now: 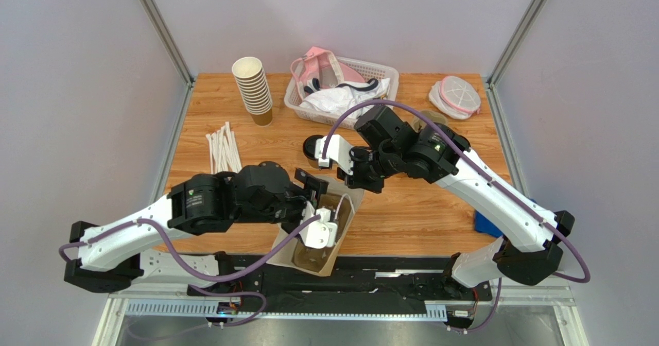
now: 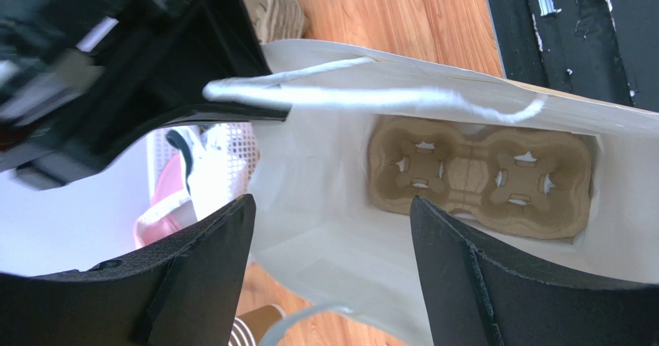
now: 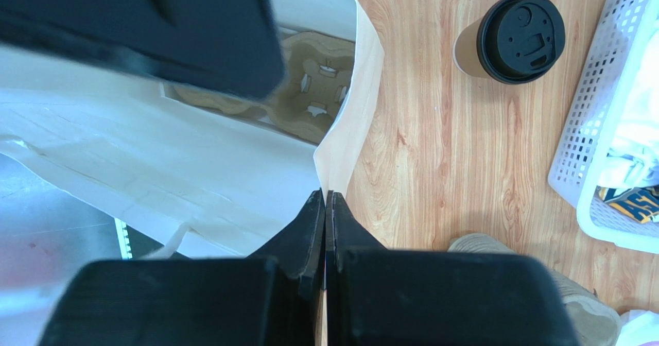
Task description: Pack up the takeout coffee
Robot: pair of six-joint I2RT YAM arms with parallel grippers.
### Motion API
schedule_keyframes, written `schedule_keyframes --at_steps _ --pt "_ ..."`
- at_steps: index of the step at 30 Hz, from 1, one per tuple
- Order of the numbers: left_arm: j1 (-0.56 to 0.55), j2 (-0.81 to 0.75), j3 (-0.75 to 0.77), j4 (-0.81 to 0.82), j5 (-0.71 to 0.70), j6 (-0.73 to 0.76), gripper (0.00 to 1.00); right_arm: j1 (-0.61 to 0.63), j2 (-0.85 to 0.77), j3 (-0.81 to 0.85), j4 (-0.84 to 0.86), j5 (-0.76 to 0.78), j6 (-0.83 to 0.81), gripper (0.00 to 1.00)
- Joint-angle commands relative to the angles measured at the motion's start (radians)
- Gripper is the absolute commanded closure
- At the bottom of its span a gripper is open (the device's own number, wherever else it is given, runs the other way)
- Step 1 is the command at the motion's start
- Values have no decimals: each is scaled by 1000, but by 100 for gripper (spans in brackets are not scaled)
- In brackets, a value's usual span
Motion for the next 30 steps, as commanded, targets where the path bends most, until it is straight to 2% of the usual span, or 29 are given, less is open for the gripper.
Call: schedule_keyframes --at_steps 1,7,11,15,17,18,22,26,30 --pt "-3 -66 89 -45 75 50 18 -5 -36 -15 36 14 19 100" --pt "16 -112 163 -45 100 25 12 -14 -68 -53 39 28 45 100" --pt "112 -126 224 -10 178 -76 11 -31 -117 -116 46 60 59 100" --pt "191 -114 267 56 169 -175 9 -49 -170 -173 46 88 66 100" --pt "295 -99 287 62 221 -228 9 -68 -209 -199 46 102 71 100" --pt "376 -79 287 64 238 -279 9 -79 -224 -229 44 111 76 100" --pt "553 12 281 32 326 -389 8 -166 -310 -300 50 125 106 100" --pt "632 156 281 -27 284 -478 7 -237 -417 -363 59 163 123 100" --pt "707 262 244 33 313 -527 7 -247 -483 -435 58 249 119 100"
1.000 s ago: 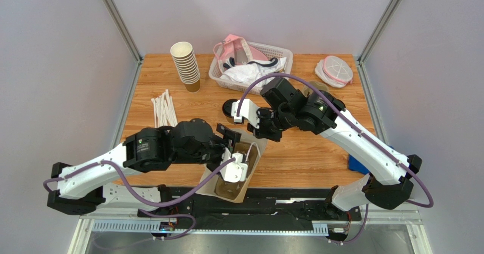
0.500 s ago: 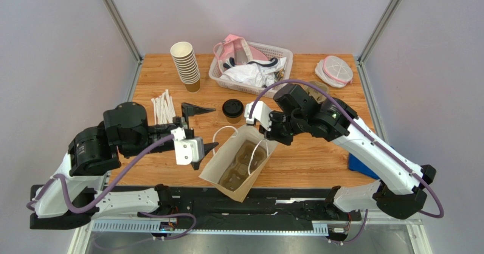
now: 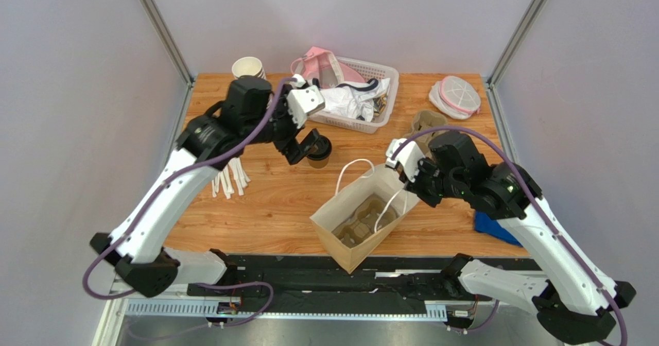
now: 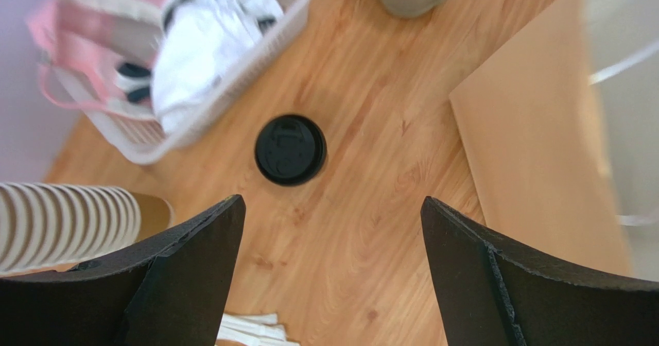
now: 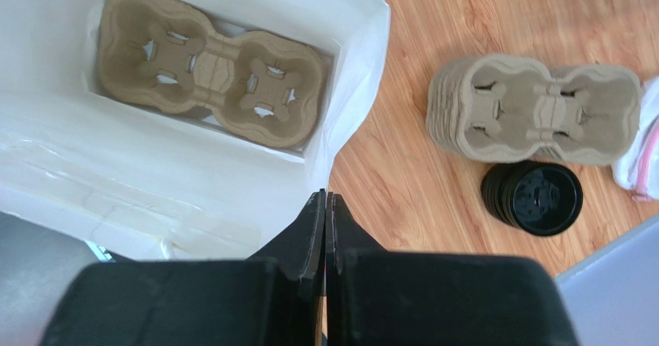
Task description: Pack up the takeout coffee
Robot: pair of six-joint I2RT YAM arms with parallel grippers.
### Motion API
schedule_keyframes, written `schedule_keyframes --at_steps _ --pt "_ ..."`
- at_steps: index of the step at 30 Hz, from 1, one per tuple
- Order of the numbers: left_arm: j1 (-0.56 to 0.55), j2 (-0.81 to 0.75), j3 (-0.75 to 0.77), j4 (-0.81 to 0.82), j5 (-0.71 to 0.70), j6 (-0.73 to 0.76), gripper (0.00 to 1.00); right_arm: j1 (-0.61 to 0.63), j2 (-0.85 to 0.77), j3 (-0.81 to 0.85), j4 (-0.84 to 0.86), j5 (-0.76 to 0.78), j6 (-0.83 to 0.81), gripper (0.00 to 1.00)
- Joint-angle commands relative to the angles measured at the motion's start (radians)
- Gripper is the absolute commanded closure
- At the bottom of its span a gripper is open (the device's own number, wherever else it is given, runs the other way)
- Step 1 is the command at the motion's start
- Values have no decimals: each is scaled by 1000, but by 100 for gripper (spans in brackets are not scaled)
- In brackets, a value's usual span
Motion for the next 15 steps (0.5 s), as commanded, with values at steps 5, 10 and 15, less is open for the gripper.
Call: schedule_keyframes --at_steps 5,10,15 --pt "80 151 -100 129 27 -139 6 -56 -108 -133 42 166 16 100" --pt "82 304 -77 132 -36 -168 7 -91 -104 -139 39 155 23 100" --pt "83 409 -64 179 -71 -177 7 -99 -82 -121 27 143 29 100"
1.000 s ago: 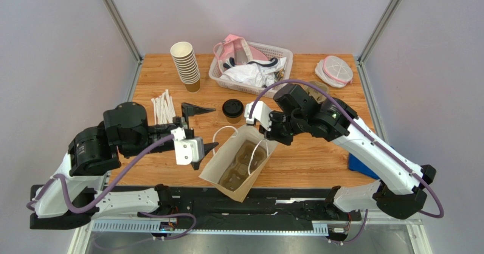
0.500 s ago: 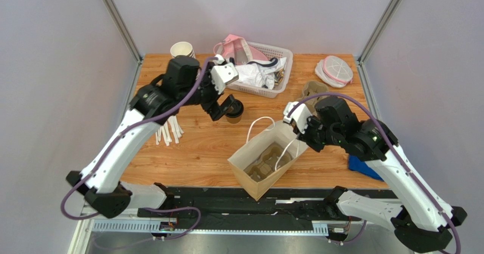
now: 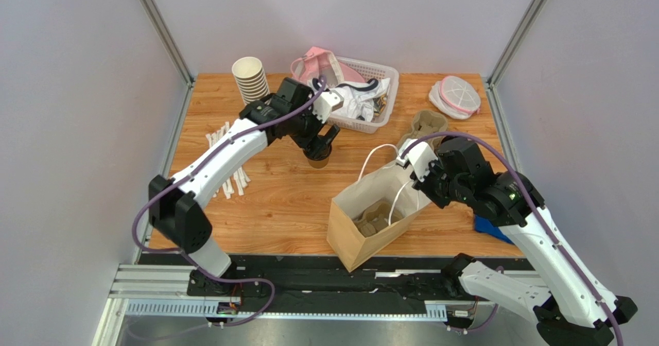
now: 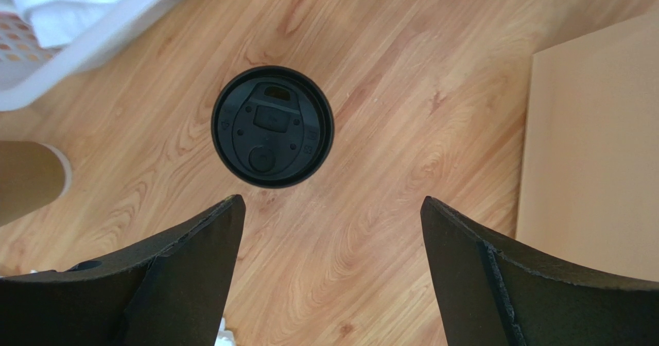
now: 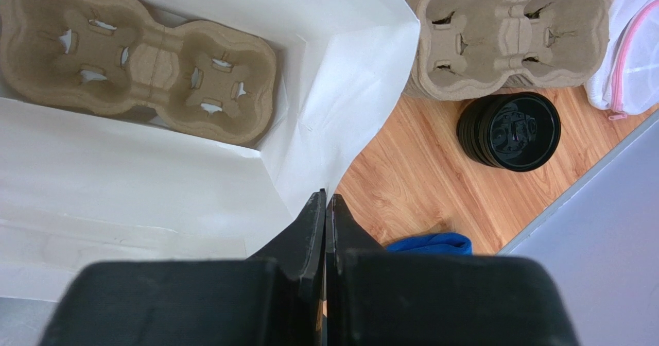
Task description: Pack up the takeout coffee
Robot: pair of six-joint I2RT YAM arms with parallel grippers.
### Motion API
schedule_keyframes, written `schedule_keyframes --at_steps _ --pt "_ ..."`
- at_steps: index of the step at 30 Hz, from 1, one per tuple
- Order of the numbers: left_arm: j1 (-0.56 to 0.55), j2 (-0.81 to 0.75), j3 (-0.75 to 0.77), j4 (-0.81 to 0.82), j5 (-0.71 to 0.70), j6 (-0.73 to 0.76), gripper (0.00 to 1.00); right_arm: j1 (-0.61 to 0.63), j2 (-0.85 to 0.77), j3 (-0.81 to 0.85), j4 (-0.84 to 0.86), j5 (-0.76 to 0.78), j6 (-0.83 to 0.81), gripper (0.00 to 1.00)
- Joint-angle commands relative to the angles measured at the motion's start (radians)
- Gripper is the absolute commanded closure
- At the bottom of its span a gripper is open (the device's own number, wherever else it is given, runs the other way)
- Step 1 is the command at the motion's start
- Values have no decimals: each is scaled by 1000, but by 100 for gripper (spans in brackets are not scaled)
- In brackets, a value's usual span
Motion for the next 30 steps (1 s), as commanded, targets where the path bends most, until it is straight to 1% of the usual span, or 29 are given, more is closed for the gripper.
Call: schedule_keyframes --at_steps 1,6,14,30 --pt "4 90 44 67 -56 -37 7 -8 21 11 -3 13 14 100" --pt "6 145 56 119 -83 -11 7 -8 32 20 -9 7 21 100" --pt "7 240 97 119 -132 31 5 -8 51 22 -9 -2 22 100" --pt "27 311 143 79 -90 61 4 -8 67 40 -9 -13 27 100"
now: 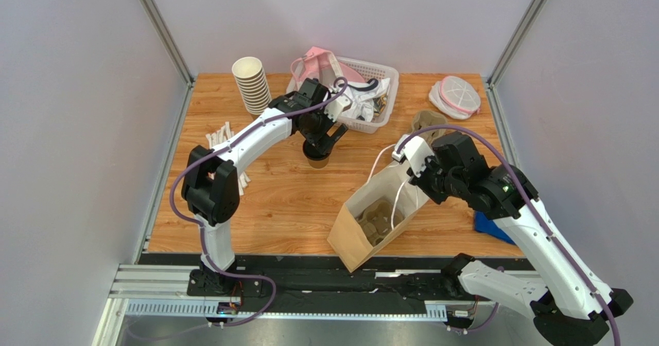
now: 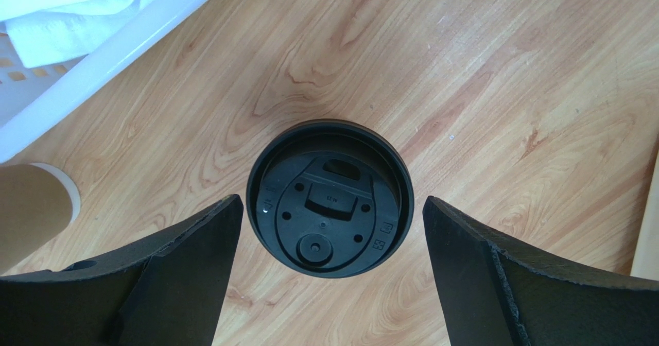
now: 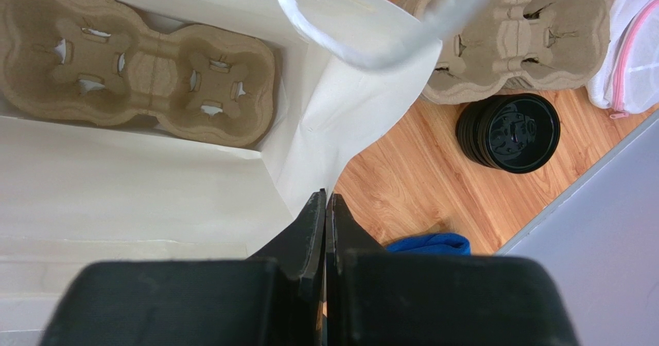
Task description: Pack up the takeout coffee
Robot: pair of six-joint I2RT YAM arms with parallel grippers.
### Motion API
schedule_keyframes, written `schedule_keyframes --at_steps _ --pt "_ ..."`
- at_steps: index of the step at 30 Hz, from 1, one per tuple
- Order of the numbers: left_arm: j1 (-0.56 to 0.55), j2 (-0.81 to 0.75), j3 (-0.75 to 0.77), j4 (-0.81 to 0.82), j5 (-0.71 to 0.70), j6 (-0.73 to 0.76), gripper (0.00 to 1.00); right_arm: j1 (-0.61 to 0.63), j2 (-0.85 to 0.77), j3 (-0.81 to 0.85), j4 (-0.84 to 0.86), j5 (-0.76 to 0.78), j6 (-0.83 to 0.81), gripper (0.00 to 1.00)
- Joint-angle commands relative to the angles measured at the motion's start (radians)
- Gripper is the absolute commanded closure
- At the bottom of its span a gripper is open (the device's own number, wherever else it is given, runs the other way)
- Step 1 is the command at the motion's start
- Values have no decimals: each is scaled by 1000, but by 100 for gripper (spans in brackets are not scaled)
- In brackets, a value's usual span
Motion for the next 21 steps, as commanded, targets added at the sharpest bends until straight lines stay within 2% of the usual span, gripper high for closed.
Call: schedule_keyframes --at_steps 1,21 --pt "12 12 45 -2 19 27 4 -3 16 12 -11 -16 18 100" --pt "12 27 -1 -2 25 46 7 -3 24 15 -5 -11 18 100"
